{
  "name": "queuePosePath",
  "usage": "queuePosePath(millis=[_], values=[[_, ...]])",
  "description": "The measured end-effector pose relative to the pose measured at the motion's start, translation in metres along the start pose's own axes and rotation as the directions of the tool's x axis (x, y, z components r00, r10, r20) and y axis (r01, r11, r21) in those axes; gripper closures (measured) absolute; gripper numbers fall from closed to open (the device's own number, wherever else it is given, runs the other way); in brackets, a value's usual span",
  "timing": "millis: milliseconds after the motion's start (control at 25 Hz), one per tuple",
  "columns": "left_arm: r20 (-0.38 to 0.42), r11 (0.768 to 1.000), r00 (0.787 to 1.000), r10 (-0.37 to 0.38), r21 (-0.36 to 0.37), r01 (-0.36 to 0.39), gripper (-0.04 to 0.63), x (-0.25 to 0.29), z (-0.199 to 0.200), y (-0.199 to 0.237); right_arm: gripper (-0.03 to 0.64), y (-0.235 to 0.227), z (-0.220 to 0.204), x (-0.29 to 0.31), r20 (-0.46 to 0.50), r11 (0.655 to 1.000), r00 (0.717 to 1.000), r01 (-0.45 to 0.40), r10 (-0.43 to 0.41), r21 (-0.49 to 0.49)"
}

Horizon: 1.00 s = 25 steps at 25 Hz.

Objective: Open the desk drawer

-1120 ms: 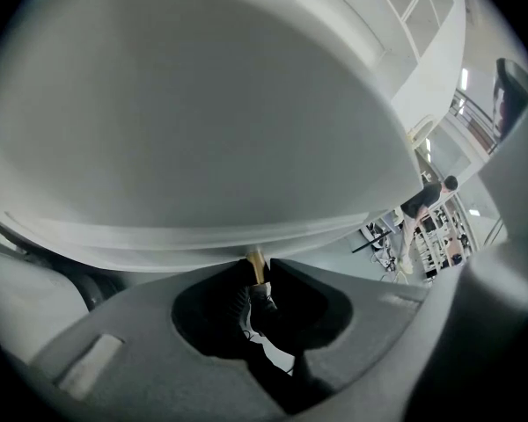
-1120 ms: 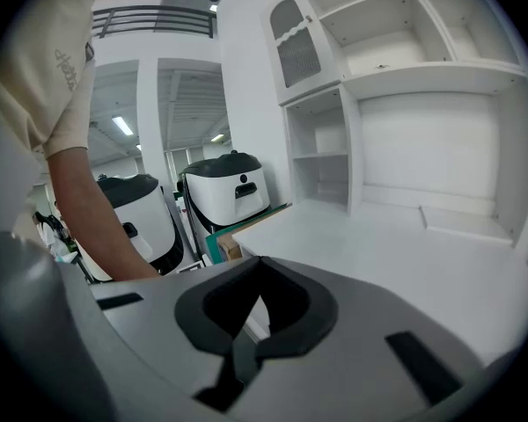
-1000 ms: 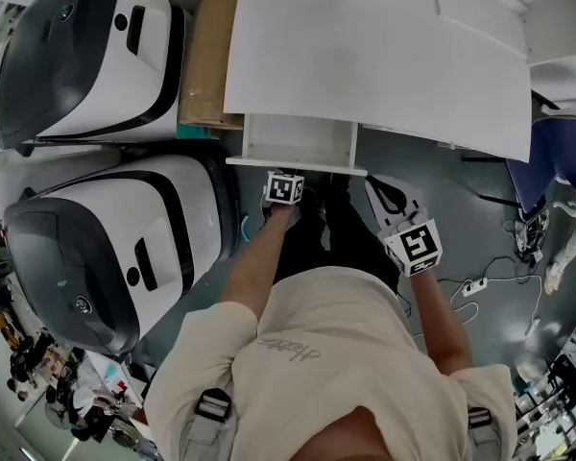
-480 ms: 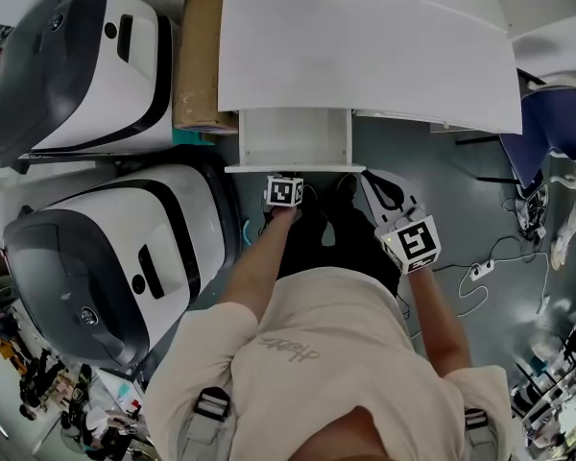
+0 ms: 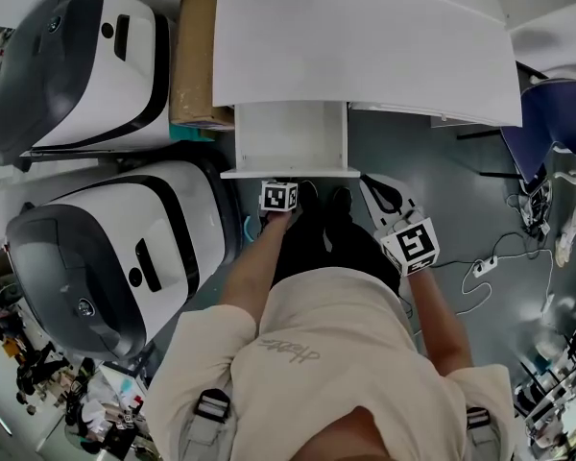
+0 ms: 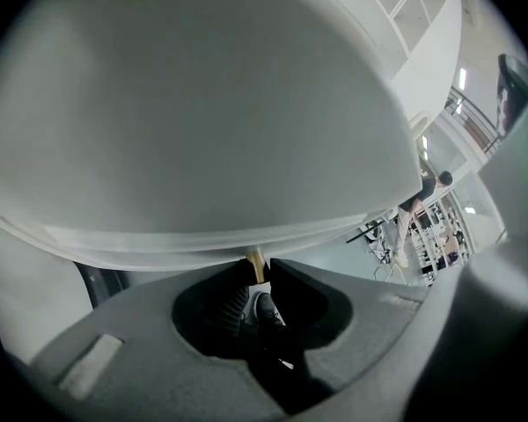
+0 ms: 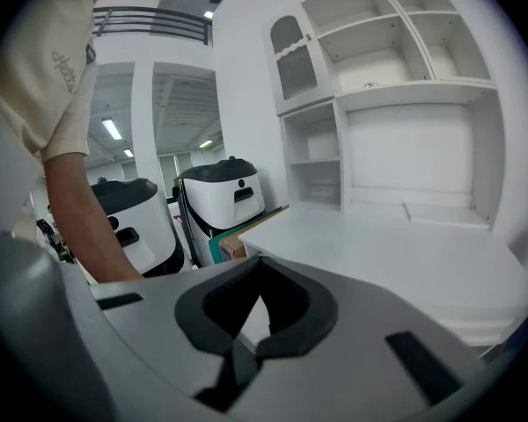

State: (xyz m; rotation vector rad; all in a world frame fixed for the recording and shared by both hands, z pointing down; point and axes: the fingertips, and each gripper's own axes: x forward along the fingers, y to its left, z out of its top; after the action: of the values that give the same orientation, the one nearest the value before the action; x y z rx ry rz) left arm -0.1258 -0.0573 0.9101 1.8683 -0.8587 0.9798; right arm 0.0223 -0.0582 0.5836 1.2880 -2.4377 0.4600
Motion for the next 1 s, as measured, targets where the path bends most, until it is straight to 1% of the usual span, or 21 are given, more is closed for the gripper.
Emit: queuePosePath(millis=[280,480,600,720,920,1000], values=[[-0.011,1.0,1.0,0.007,0.001,-0.007,0.512,-0.005,-0.021,-0.007,0.621,-0.004,-0.005,-0.007,0.003,1.0,1.0,-0.03,0.03,0.0],[-0.005,1.0,1.0,0.015,-0.017,-0.015,0.512,-0.005,-0.029,-0.007,0.621,-0.005,-0.007,-0.012,0.0,0.998,0.998,-0.061,0.061,-0.013],[-0.011,1.0,1.0,0.011,-0.002,-0.011,0.512,-0.002,-0.031,-0.007,0.621,-0.005,-0.01,-0.015,-0.002,0.997,0.997,-0.071,0.071,-0.018],[-0.005,1.0,1.0,0.025,0.014,-0.025,0.513,-0.005,-0.028,-0.006,0.621,-0.003,-0.016,-0.017,-0.005,0.996,0.997,-0.082,0.082,-0.016],[0.006,1.0,1.0,0.019,-0.019,-0.019,0.512,-0.003,-0.026,-0.007,0.621,-0.004,-0.022,-0.026,-0.008,0.994,0.995,-0.103,0.103,-0.022],[0.004,0.998,0.999,0.048,-0.029,-0.047,0.512,-0.006,-0.029,-0.007,0.621,-0.006,-0.022,-0.03,-0.006,0.994,0.994,-0.108,0.108,-0.027]])
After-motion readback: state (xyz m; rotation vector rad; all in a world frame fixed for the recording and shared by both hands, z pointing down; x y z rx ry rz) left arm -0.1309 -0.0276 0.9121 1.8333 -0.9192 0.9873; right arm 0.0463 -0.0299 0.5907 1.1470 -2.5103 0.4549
